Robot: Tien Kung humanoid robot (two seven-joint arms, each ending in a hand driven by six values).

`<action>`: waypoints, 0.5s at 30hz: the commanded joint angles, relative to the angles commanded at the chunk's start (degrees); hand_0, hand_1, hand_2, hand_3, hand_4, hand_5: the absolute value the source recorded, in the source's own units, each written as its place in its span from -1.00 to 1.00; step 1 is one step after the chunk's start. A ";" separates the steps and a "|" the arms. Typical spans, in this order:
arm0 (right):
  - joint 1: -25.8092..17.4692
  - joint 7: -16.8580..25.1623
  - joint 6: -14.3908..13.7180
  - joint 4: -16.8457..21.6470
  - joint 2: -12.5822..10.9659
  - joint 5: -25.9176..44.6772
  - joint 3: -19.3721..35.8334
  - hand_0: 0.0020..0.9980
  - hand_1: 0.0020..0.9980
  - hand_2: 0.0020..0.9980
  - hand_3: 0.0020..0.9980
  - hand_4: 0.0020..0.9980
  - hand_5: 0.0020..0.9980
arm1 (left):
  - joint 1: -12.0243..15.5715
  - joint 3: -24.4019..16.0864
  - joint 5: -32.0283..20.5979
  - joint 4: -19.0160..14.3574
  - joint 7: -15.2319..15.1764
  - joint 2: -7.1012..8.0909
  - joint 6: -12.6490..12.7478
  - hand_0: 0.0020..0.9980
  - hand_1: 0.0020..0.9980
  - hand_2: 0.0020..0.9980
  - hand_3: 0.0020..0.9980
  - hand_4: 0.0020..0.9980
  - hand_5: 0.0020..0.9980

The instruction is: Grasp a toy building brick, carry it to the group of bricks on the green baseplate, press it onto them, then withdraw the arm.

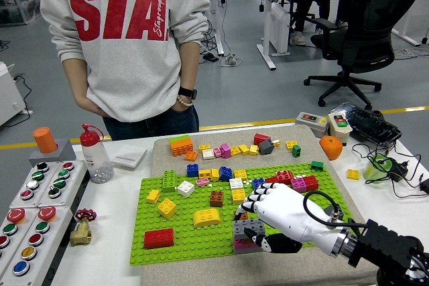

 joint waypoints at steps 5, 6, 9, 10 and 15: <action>-0.03 0.64 1.44 -0.62 0.21 -1.22 -0.80 0.24 0.29 0.26 0.20 -0.10 -0.48 | 0.03 0.04 0.00 0.01 -0.04 0.00 -0.03 0.26 0.18 0.22 -0.20 -0.39 0.87; -0.01 0.73 1.80 -0.75 0.31 -1.34 -0.92 0.24 0.29 0.26 0.20 -0.10 -0.48 | 0.03 0.05 -0.01 0.01 -0.05 0.00 -0.04 0.26 0.18 0.22 -0.20 -0.39 0.87; 0.09 0.88 2.33 -1.00 0.53 -1.36 -1.15 0.24 0.30 0.27 0.22 -0.08 -0.49 | 0.03 0.06 -0.01 0.01 -0.06 0.00 -0.05 0.26 0.18 0.21 -0.20 -0.40 0.87; 0.15 0.91 2.51 -1.14 0.64 -1.36 -1.27 0.24 0.30 0.27 0.22 -0.08 -0.49 | 0.03 0.06 0.00 0.01 -0.05 0.00 -0.07 0.26 0.18 0.21 -0.20 -0.40 0.87; 0.42 0.98 3.19 -2.19 1.28 -1.23 -1.59 0.25 0.30 0.27 0.23 -0.07 -0.48 | -0.05 0.18 -0.07 0.01 -0.06 0.02 -0.11 0.26 0.19 0.22 -0.20 -0.40 0.87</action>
